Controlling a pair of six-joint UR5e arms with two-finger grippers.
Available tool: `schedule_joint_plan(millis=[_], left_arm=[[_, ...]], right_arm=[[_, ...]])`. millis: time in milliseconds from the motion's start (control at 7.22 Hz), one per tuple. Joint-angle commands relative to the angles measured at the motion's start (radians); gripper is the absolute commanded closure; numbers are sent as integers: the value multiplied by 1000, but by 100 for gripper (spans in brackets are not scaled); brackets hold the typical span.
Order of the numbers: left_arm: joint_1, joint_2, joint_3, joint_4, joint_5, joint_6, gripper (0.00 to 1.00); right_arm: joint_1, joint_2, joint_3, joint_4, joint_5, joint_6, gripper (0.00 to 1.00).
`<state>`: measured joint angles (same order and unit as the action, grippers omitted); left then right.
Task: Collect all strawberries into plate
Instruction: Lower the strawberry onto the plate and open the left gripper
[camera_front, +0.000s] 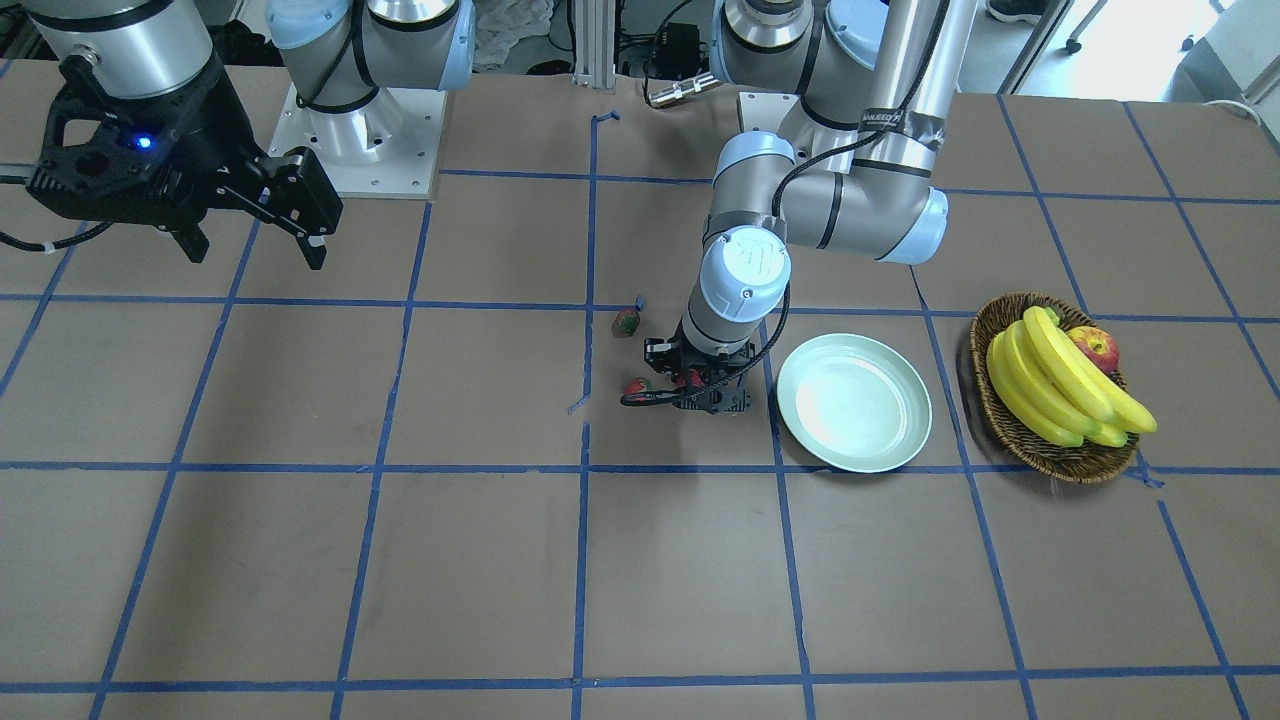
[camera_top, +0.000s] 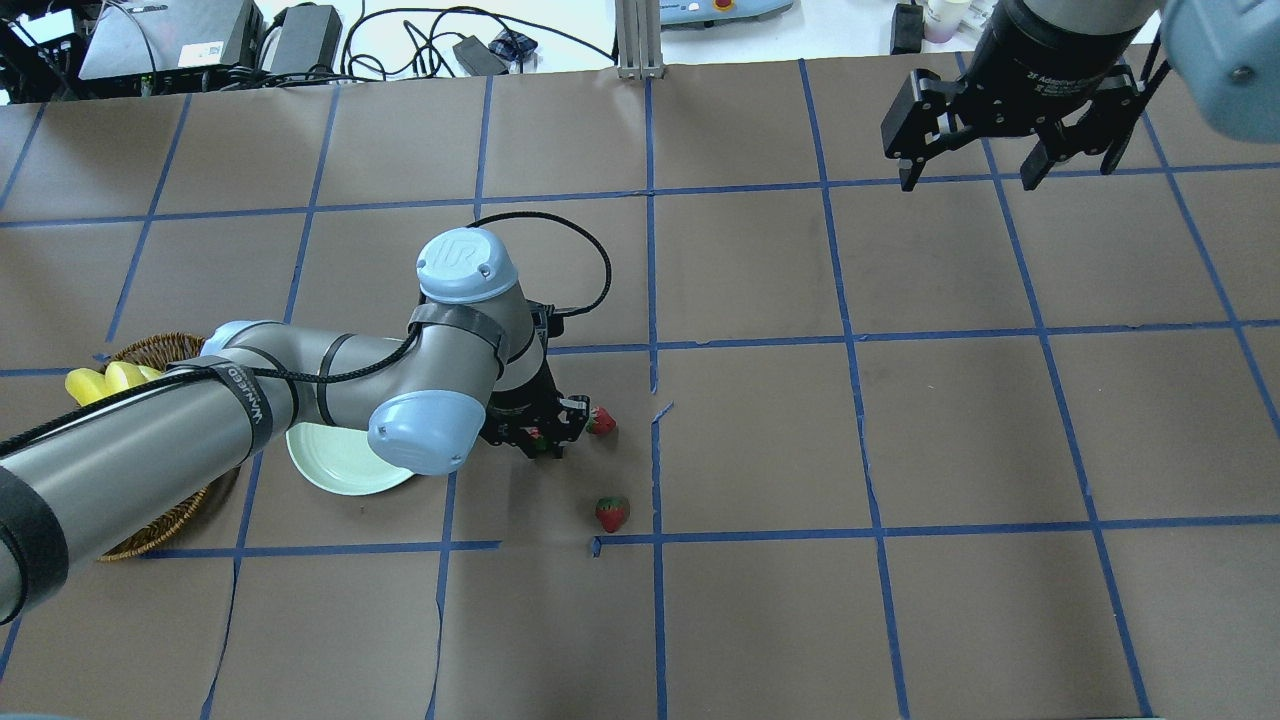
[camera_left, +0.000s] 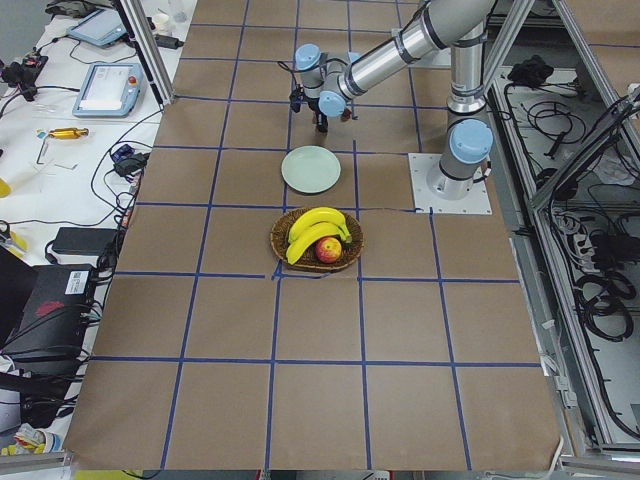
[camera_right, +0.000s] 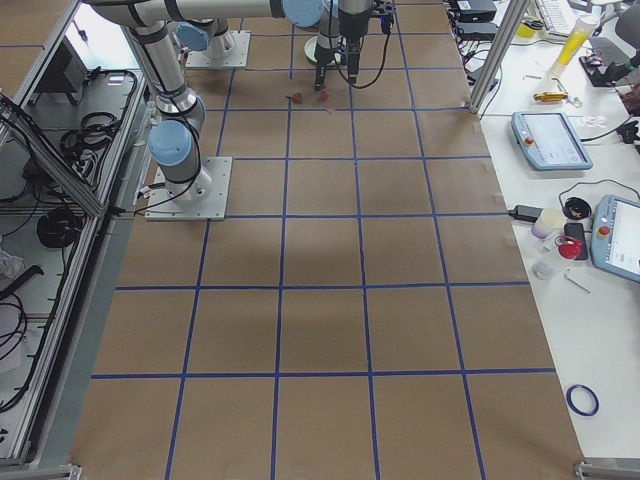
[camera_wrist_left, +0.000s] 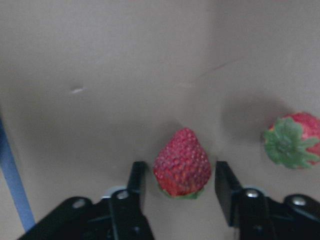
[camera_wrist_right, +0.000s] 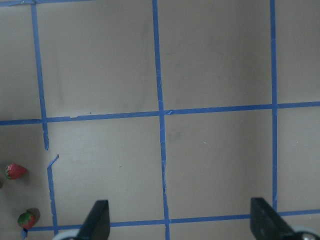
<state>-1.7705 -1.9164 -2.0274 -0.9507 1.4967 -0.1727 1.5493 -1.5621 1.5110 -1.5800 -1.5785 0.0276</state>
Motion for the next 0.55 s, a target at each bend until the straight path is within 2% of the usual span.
schedule_joint_plan(millis=[0,138,415], left_arm=[[6,20,83,-41,72,66,100],[28,45,134,-156,85,111,100],[186,106,177,-406,157,134,98]], right_arm=[[0,0,0,0,0,0,0],[0,0,0,0,0,0,0],[2,0,0,0,0,2,0]])
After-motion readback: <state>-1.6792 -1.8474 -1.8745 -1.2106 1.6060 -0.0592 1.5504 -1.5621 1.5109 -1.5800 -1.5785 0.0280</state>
